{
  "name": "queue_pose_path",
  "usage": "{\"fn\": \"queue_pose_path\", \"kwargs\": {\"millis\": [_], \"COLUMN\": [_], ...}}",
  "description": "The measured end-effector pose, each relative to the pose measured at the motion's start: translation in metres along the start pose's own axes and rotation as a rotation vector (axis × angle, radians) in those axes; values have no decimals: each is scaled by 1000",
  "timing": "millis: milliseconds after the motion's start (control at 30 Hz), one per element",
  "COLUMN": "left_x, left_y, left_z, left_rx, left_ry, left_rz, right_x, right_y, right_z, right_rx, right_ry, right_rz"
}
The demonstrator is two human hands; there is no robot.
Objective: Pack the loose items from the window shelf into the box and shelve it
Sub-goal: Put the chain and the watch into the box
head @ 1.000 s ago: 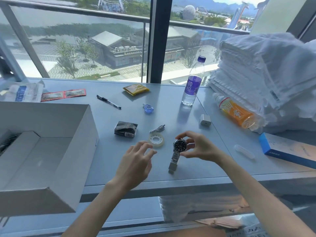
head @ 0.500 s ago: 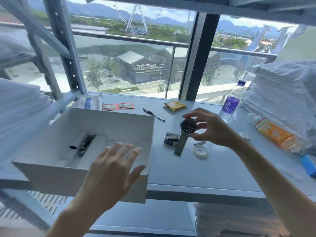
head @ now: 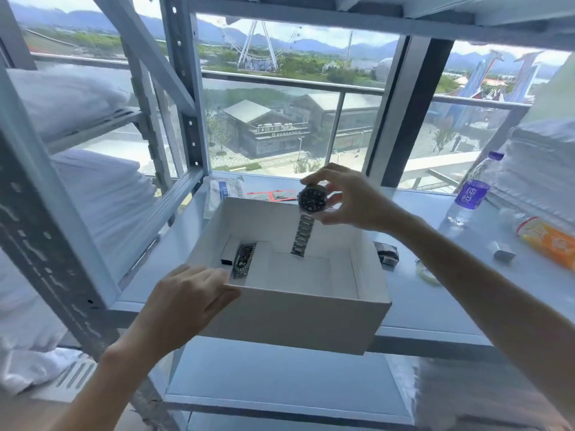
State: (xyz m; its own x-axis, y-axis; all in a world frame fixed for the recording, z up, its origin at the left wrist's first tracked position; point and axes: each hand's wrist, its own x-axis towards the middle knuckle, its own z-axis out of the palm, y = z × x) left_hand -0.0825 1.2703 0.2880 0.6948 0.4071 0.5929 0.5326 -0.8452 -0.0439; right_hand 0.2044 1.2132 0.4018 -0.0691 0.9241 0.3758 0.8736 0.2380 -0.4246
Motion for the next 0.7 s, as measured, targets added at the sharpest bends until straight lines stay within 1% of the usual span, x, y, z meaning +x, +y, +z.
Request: {"fn": "queue_pose_path", "kwargs": {"millis": [100, 200, 300, 367, 433, 567, 700], "left_x": [0, -3, -5, -5, -5, -5, -6], "left_y": [0, -1, -2, -3, -3, -4, -4], "left_z": [1, 4, 7, 9, 9, 9, 9], "left_rx": [-9, -8, 5, 2, -6, -7, -8], "left_ry": [70, 107, 113, 110, 101, 72, 58], "left_rz": [43, 39, 37, 34, 22, 14, 6], "right_x": [23, 41, 57, 67, 74, 75, 74], "right_y": [-5, -6, 1, 11, 22, 38, 50], "right_z": [40, 75, 104, 125, 145, 179, 195], "right_rx": [54, 119, 233, 255, 228, 150, 61], "right_ry": [-72, -135, -214, -272, -291, -260, -259], "right_rz": [44, 99, 171, 199, 209, 225, 143]}}
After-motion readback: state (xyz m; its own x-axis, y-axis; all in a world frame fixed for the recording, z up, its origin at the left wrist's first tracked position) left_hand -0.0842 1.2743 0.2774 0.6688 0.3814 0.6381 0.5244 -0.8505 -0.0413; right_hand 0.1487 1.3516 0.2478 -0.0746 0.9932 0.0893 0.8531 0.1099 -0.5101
